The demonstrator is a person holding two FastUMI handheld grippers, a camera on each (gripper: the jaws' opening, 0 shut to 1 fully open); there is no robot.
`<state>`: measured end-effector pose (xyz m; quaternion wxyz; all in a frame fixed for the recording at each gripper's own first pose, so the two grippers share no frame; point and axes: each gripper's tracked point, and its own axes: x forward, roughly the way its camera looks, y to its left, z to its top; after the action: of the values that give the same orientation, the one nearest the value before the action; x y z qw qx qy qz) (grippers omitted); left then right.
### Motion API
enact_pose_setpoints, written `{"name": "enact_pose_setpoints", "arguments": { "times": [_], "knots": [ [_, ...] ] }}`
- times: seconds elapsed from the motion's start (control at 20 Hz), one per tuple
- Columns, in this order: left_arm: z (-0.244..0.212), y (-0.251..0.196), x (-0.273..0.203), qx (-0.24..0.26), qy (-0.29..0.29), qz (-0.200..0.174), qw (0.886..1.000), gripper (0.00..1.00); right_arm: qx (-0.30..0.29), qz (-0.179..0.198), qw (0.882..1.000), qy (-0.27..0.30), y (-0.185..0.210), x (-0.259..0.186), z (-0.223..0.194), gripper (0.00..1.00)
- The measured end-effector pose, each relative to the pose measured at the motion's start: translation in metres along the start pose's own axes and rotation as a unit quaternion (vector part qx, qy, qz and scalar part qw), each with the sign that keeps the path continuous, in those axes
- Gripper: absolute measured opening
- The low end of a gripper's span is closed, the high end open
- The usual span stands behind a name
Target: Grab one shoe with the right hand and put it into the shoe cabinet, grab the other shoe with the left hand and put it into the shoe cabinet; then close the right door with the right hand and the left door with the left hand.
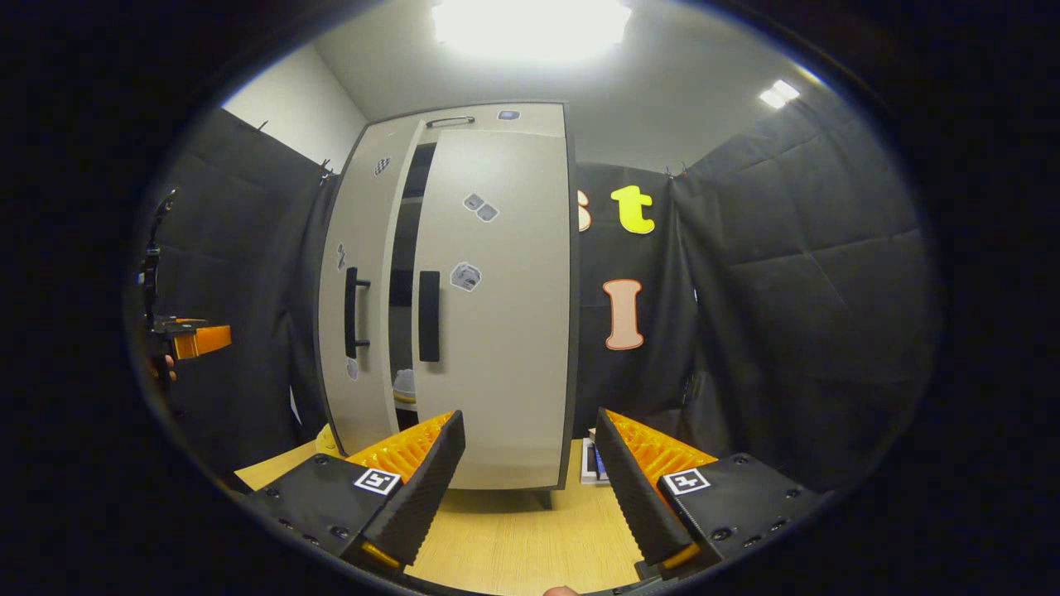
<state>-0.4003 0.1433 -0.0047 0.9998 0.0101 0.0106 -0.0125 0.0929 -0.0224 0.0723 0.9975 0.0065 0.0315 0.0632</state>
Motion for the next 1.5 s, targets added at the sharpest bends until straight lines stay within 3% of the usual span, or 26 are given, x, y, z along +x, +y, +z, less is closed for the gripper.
{"name": "enact_pose_setpoints", "arguments": {
  "times": [0.5, 0.55, 0.6, 0.7, 1.0, 1.2, 1.4, 1.45, 1.5],
  "knots": [
    [-0.013, 0.036, -0.063, 0.005, 0.008, 0.011, 1.000, 0.99, -0.010, 0.007, 1.000, -0.019, 0.008, -0.025, 0.007, 0.99],
    [-0.017, 0.038, -0.068, 0.005, 0.010, 0.010, 1.000, 0.93, -0.011, 0.008, 1.000, -0.023, 0.007, -0.028, 0.007, 0.99],
    [-0.019, 0.040, -0.073, 0.005, 0.011, 0.011, 1.000, 0.99, -0.013, 0.008, 1.000, -0.025, 0.007, -0.031, 0.007, 0.99],
    [-0.024, 0.045, -0.081, 0.008, 0.016, 0.015, 1.000, 0.99, -0.018, 0.008, 0.999, -0.028, 0.006, -0.035, 0.008, 0.99],
    [-0.028, 0.058, -0.098, 0.005, 0.022, 0.034, 0.999, 0.88, -0.008, 0.009, 1.000, -0.027, 0.002, -0.039, 0.003, 0.99],
    [-0.023, 0.058, -0.108, 0.003, 0.016, 0.036, 0.999, 0.99, -0.003, 0.010, 1.000, -0.029, 0.000, -0.042, 0.005, 0.99],
    [-0.022, 0.056, -0.108, 0.004, 0.017, 0.036, 0.999, 0.99, -0.003, 0.009, 0.999, -0.033, -0.001, -0.043, 0.008, 0.99],
    [-0.021, 0.057, -0.109, 0.004, 0.016, 0.036, 0.999, 0.88, -0.004, 0.008, 0.999, -0.035, -0.002, -0.044, 0.009, 0.99],
    [-0.020, 0.057, -0.110, 0.004, 0.016, 0.036, 0.999, 0.88, -0.005, 0.007, 0.999, -0.037, -0.002, -0.044, 0.010, 0.99]
  ]
}}
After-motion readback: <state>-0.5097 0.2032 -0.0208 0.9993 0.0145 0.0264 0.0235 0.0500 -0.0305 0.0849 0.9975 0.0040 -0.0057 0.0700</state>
